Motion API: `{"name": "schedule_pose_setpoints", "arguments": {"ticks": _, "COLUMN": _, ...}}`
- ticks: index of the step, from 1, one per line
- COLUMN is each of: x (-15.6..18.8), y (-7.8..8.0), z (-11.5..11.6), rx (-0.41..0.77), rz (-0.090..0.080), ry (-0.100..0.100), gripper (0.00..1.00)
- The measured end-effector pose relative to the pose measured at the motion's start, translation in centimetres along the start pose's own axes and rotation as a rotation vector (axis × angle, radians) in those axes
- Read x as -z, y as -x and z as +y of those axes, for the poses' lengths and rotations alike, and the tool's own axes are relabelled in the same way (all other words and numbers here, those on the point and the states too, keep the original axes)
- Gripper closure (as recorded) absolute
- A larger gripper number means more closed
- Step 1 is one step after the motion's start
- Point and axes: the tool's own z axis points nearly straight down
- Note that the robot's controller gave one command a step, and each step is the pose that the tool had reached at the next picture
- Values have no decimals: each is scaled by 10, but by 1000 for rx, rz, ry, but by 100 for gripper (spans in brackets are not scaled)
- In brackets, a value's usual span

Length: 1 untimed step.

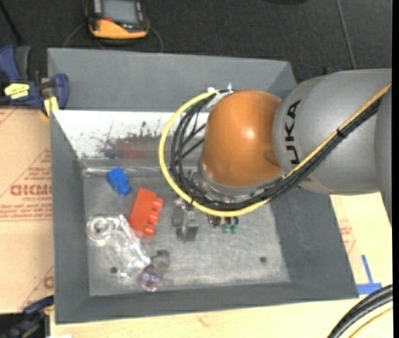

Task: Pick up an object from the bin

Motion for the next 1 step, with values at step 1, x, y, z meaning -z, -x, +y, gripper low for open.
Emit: {"name": "schedule_pose_setpoints", "arguments": {"ticks": 1, "x": -31, "y": -2, "z": 28, "rx": -259, "rz": 13, "ry": -3, "gripper": 100}}
